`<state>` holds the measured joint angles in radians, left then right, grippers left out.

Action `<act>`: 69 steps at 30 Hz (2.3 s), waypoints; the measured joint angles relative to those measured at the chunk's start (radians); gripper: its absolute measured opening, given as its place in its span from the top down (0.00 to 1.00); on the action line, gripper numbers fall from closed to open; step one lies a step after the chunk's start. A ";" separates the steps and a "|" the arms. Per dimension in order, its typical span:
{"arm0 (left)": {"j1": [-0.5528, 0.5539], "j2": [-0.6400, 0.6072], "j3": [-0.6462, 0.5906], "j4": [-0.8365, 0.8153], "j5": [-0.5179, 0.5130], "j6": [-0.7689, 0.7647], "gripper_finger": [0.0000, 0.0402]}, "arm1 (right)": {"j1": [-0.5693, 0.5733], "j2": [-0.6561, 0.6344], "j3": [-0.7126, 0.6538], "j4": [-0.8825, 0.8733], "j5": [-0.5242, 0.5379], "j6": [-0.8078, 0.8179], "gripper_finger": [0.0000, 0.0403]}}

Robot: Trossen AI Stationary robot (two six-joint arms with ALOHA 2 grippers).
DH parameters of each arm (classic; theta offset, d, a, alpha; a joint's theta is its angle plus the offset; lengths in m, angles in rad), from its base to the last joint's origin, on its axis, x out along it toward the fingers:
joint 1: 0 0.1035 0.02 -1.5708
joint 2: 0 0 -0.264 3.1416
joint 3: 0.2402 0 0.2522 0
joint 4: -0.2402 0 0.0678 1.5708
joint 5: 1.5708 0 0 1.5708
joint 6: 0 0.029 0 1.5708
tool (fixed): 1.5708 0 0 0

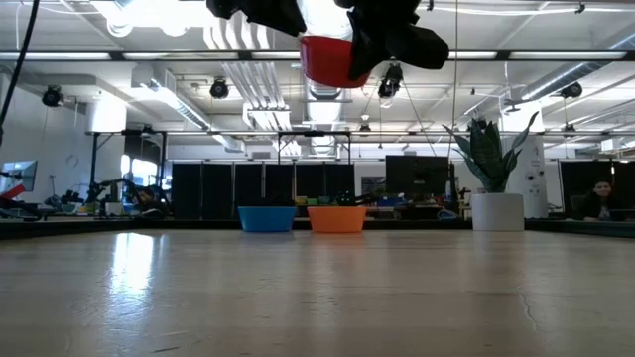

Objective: Pick & Place Mini bowls
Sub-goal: Stack the red bowl on top of the other red bowl on the shelf

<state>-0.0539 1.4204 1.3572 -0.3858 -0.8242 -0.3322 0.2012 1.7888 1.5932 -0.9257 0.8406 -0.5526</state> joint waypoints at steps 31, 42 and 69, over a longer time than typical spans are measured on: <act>0.020 -0.001 0.112 -0.218 0.206 -0.081 0.82 | 0.000 -0.001 0.000 0.027 -0.004 0.003 0.98; 0.020 0.002 0.110 -0.215 0.213 -0.086 0.82 | 0.000 -0.001 0.000 0.029 -0.006 -0.001 0.98; 0.038 0.002 -0.039 -0.038 0.212 -0.087 0.82 | -0.002 -0.001 0.000 0.046 -0.013 -0.030 0.98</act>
<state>-0.0158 1.4223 1.3184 -0.4236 -0.6125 -0.4192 0.1997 1.7874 1.5932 -0.8796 0.8280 -0.5827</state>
